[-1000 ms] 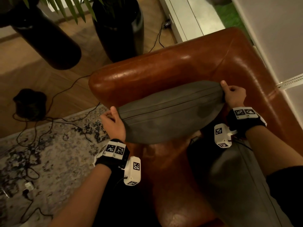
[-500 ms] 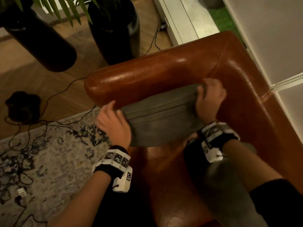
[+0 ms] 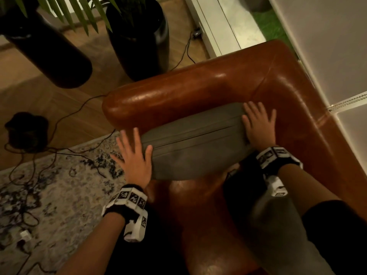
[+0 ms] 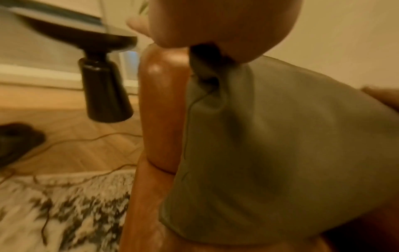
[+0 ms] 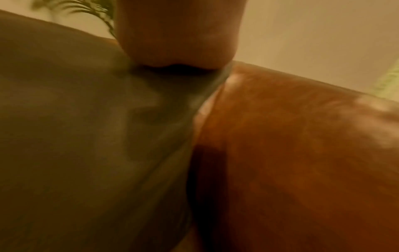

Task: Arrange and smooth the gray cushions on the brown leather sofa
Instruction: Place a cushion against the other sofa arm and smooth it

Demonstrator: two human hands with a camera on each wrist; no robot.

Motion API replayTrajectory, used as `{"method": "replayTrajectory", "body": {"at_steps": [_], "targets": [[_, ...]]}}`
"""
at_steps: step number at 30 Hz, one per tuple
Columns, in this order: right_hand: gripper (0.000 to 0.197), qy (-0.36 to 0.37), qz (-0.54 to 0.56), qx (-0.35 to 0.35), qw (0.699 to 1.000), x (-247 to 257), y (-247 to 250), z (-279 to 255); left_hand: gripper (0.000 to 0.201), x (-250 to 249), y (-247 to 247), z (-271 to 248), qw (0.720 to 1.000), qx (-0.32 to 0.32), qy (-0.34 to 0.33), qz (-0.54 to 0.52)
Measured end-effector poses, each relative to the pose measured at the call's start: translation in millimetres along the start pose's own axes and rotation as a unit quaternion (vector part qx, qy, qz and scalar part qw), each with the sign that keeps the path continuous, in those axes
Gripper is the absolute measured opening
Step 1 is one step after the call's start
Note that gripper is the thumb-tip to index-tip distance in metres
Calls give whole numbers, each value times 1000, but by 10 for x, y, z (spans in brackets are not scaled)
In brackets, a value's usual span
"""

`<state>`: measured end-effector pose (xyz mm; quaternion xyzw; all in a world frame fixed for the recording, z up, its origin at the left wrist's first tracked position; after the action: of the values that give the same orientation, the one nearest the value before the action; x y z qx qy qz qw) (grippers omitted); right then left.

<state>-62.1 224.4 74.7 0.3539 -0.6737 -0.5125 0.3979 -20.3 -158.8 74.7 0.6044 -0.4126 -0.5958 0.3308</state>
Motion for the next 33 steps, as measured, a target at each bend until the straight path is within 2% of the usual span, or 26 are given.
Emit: {"method": "replayTrajectory", "body": {"at_steps": [1, 3, 5, 6, 8, 12, 19, 21, 23, 25, 27, 28, 30, 33], "targets": [[53, -54, 61, 12, 997, -120, 73, 32, 66, 62, 20, -66, 993, -18, 47, -108], [55, -177, 218, 41, 959, -281, 167, 19, 65, 127, 83, -214, 957, -73, 130, -248], [50, -287, 305, 45, 907, -383, 204, -54, 42, 155, 122, -311, 936, -114, 178, -280], [47, -312, 313, 37, 896, -409, 217, -84, 33, 167, 118, -331, 929, -122, 189, -293], [42, -317, 323, 6, 892, -422, 265, -89, 27, 178, 137, -326, 923, -140, 185, -308], [30, -279, 335, -49, 898, -342, 434, 6, 20, 181, 251, -253, 937, -169, 150, -267], [40, -297, 321, -29, 899, -414, 331, -49, 32, 152, 109, -244, 944, -126, 163, -256], [44, -276, 284, -43, 917, -347, 368, -55, 47, 48, 192, -237, 961, -154, 127, -191], [45, -185, 206, -96, 956, -133, 410, -123, 56, -146, 257, -201, 981, -166, 19, -94], [46, -38, 139, -98, 985, 247, 326, -318, 56, -439, 150, -149, 990, -92, -111, -11], [49, 102, 70, -41, 992, 612, 91, -582, 54, -724, -67, -141, 969, 12, -231, 84], [50, 151, 26, -11, 988, 745, -50, -707, 55, -782, -190, -144, 955, 55, -265, 119], [53, 184, -42, 40, 981, 834, -312, -851, 58, -752, -363, -137, 944, 114, -271, 147], [55, 172, -75, 59, 980, 797, -457, -859, 62, -689, -477, -148, 942, 136, -257, 166]]}}
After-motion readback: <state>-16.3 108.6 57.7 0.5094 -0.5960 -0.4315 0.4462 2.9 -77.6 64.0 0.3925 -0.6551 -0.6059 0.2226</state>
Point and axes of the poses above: each hand's wrist, its own z-axis towards the middle knuckle, its own y-axis out of the back of the hand, x = y × z, the point moved 5 cm from there along z, towards the middle knuckle, and after that the axes turned 14 degrees about -y, right-handed, at the moved point
